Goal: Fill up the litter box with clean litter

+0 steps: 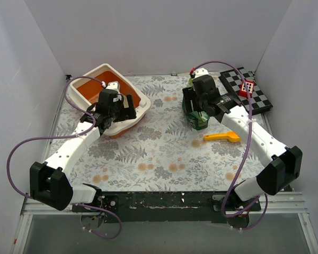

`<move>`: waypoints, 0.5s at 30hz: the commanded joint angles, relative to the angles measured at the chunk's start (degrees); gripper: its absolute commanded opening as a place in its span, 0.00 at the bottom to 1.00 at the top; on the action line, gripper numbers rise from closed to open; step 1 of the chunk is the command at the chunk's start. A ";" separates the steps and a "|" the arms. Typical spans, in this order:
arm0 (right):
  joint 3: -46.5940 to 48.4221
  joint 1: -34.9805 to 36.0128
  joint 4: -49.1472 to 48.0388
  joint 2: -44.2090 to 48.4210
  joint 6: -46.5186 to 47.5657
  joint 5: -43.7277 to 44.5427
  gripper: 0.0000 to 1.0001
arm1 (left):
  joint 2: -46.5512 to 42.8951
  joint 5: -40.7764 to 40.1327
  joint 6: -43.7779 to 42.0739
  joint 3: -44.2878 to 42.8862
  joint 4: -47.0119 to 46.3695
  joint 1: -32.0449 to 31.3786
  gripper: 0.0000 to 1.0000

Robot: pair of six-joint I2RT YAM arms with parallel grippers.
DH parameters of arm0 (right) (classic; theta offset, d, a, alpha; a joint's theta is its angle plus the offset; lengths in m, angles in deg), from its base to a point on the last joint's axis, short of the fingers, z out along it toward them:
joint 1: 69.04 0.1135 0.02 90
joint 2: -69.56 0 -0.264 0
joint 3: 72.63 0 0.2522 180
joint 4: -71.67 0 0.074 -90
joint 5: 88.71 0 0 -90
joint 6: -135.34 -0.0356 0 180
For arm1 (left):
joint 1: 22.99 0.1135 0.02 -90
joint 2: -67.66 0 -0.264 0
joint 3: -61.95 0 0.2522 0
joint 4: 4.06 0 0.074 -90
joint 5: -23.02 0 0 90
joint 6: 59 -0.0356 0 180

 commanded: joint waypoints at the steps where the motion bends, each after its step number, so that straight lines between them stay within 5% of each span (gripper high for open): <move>1: 3.15 0.37 -1.38 -1.94 -0.92 3.36 0.82 | -1.64 -2.06 0.28 0.75 -1.91 -0.32 0.98; 11: 3.67 0.19 -1.82 -7.39 -1.62 6.44 0.74 | -1.46 -2.68 0.29 2.43 -4.19 -0.32 0.98; 15: 4.29 -0.51 -1.38 -9.15 -1.97 6.61 0.58 | -0.93 -2.94 0.02 2.43 -4.46 -0.32 0.98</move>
